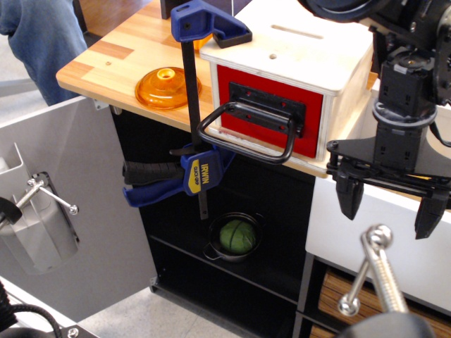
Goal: Open drawer of box
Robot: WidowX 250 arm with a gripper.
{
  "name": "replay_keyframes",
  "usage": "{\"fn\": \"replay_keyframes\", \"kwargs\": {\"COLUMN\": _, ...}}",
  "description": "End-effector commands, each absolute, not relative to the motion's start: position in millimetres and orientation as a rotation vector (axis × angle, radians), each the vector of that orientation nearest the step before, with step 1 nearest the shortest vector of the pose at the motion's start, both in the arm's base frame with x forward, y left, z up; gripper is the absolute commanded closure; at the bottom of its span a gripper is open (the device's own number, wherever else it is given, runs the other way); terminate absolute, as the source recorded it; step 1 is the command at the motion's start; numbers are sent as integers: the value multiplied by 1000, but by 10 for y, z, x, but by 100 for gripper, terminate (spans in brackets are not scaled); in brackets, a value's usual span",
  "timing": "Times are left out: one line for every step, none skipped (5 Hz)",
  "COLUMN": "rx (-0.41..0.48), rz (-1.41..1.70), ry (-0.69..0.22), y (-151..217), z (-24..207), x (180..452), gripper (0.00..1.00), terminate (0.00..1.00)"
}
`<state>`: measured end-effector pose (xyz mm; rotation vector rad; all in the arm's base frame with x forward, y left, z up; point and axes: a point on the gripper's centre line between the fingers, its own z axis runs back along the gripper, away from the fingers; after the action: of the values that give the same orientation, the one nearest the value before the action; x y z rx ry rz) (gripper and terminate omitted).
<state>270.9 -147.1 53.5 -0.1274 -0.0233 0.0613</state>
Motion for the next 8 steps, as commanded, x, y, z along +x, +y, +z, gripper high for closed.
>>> {"fn": "replay_keyframes", "kwargs": {"rx": -127, "rz": 61, "ry": -23, "y": -1471, "z": 535, "x": 2709, "gripper": 0, "terminate": 0}}
{"fn": "replay_keyframes", "kwargs": {"rx": -143, "rz": 51, "ry": -13, "y": -1328, "z": 752, "x": 2766, "gripper": 0, "terminate": 0}}
{"fn": "replay_keyframes", "kwargs": {"rx": -152, "rz": 14, "ry": -35, "y": -1093, "z": 1014, "x": 2791, "gripper": 0, "terminate": 0}}
{"fn": "replay_keyframes", "kwargs": {"rx": -151, "rz": -12, "ry": -60, "y": -795, "z": 1238, "x": 2833, "gripper": 0, "terminate": 0}}
{"fn": "replay_keyframes", "kwargs": {"rx": -120, "rz": -17, "ry": -103, "y": -499, "z": 1246, "x": 2900, "gripper": 0, "terminate": 0}}
{"fn": "replay_keyframes", "kwargs": {"rx": -81, "rz": -17, "ry": -118, "y": -251, "z": 1154, "x": 3013, "gripper": 0, "terminate": 0}}
{"fn": "replay_keyframes", "kwargs": {"rx": -56, "rz": -57, "ry": -144, "y": -92, "z": 1087, "x": 3024, "gripper": 0, "terminate": 0}}
{"fn": "replay_keyframes", "kwargs": {"rx": -13, "rz": -49, "ry": -177, "y": 13, "z": 949, "x": 3092, "gripper": 0, "terminate": 0}}
